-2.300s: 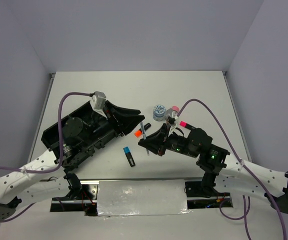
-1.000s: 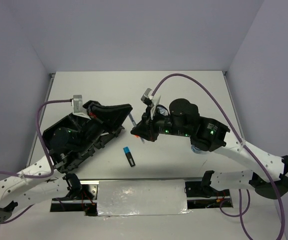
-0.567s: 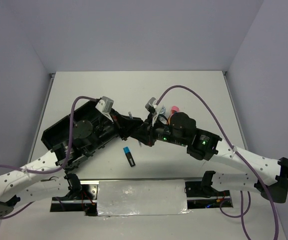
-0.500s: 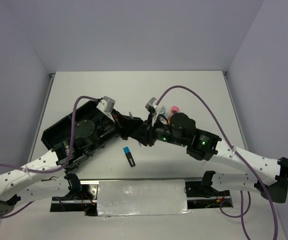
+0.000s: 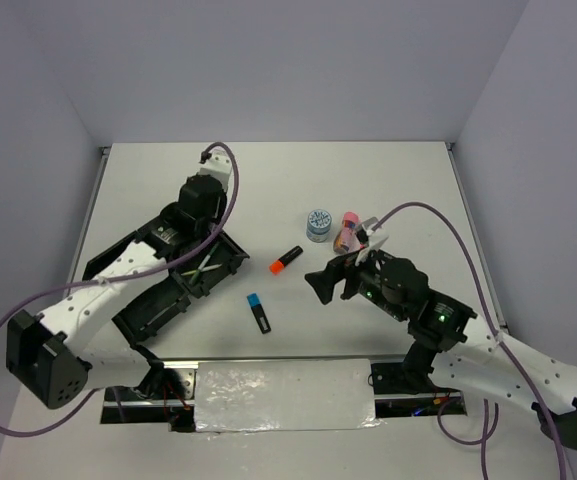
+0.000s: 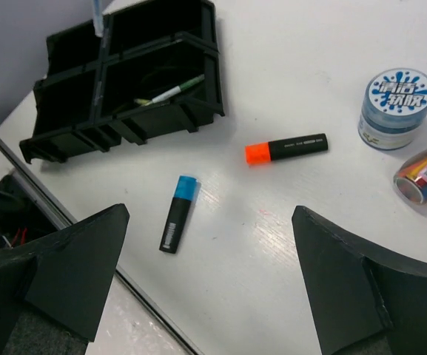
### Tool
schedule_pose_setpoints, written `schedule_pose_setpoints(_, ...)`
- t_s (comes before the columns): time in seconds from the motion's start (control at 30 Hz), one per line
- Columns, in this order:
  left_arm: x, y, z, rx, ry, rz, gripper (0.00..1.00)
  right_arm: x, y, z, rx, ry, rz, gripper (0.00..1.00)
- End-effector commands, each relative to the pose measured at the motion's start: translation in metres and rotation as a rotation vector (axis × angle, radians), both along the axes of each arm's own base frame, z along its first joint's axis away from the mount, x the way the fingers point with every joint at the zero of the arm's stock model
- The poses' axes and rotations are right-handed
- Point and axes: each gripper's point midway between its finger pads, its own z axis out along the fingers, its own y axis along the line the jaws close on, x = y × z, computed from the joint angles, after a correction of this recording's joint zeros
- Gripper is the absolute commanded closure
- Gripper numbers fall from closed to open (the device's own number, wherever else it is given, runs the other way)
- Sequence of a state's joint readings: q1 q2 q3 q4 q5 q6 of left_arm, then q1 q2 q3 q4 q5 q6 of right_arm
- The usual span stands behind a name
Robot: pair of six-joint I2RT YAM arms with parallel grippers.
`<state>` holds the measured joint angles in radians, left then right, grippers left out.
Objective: Sort the stationery into containers
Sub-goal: Place the pen in the storage box.
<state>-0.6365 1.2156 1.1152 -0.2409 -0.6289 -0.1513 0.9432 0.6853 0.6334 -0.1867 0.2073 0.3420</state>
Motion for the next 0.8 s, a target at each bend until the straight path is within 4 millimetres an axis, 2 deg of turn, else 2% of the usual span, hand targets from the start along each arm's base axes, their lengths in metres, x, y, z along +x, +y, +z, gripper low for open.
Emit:
schedule_pose_setpoints(0.0, 0.018, 0.011, -0.042, 0.233, 0.101, -0.163, 1.0, -0.002, -0.017, 0.016, 0.052, -0.047, -0.042, 0.0)
schedule_pose_setpoints(0.17, 0.019, 0.023, -0.097, 0.26, 0.215, -0.152, 1.0, -0.011, -0.028, 0.01, 0.051, -0.048, -0.037, 0.0)
schedule_pose_setpoints(0.3, 0.013, 0.018, -0.127, 0.231, 0.262, -0.18, 0.81, -0.018, -0.035, 0.013, 0.079, -0.06, -0.033, 0.0)
schedule_pose_setpoints(0.33, 0.012, 0.016, -0.129, 0.22, 0.262, -0.183, 0.76, -0.019, -0.036, 0.014, 0.087, -0.062, -0.032, 0.0)
schedule_pose_setpoints(0.4, 0.01, 0.017, -0.136, 0.214, 0.278, -0.179, 0.71, -0.021, -0.04, 0.015, 0.107, -0.062, -0.038, 0.0)
schedule_pose_setpoints(0.5, 0.007, 0.018, -0.142, 0.205, 0.294, -0.17, 0.53, -0.025, -0.041, 0.015, 0.131, -0.061, -0.029, 0.0)
schedule_pose_setpoints(0.53, 0.005, 0.019, -0.144, 0.21, 0.31, -0.165, 0.4, -0.026, -0.042, 0.015, 0.133, -0.06, -0.028, 0.0)
schedule_pose_setpoints(0.67, 0.002, 0.025, -0.13, 0.203, 0.293, -0.121, 0.19, -0.027, -0.047, 0.015, 0.122, -0.05, -0.044, 0.0)
schedule_pose_setpoints(0.7, 0.001, 0.025, -0.12, 0.151, 0.269, -0.084, 0.01, -0.028, -0.049, 0.014, 0.114, -0.039, -0.051, 0.0)
schedule_pose_setpoints(0.77, -0.001, 0.02, -0.105, 0.1, 0.251, -0.084, 0.01, -0.027, -0.053, 0.019, 0.12, -0.035, -0.073, 0.0)
